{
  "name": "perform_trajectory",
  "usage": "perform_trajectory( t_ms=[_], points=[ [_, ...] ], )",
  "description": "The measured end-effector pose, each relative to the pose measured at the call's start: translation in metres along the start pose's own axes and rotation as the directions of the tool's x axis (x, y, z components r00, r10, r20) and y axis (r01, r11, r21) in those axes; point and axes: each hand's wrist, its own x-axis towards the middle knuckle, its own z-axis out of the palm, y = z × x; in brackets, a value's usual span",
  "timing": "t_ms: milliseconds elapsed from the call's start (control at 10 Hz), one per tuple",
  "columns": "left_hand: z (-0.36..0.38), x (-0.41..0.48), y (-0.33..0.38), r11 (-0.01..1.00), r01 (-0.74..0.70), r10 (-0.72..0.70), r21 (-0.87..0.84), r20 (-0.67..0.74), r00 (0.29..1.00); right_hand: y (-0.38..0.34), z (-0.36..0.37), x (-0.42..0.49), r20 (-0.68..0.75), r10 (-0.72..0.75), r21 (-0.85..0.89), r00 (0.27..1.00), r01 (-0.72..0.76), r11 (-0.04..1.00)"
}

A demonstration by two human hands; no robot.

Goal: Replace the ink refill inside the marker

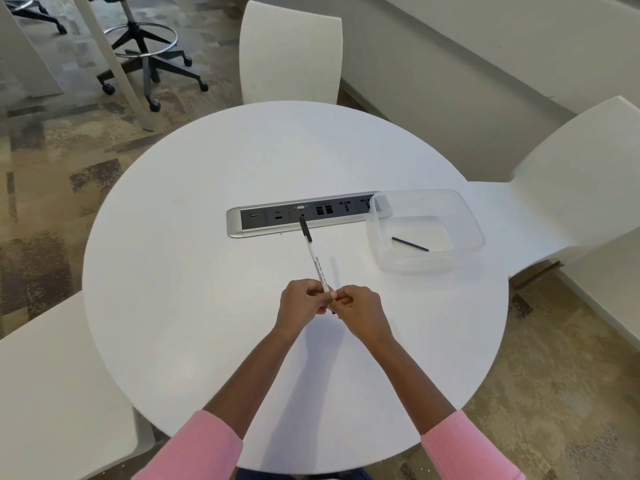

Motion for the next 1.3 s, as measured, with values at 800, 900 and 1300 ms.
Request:
perform_trajectory(
  t_ms=[800, 900, 1300],
  points=[
    [-0.024, 0.021, -0.060, 0.535, -0.021, 0.110, 0.845, -0.045, 0.993, 0.012, 0.041, 0.035, -0.056, 0.292, -0.075, 0.955, -0.296, 0.952],
    [-0.025, 0.022, -0.063, 0.506, -0.026, 0.111, 0.862, -0.036, 0.993, 0.014, 0.042, 0.039, -0.038, 0.294, -0.085, 0.955, -0.296, 0.951],
    [-0.025, 0.027, -0.061, 0.463, -0.047, 0.144, 0.885, -0.023, 0.989, 0.020, 0.029, 0.042, -0.062, 0.259, -0.045, 0.964, -0.262, 0.964]
  ],
)
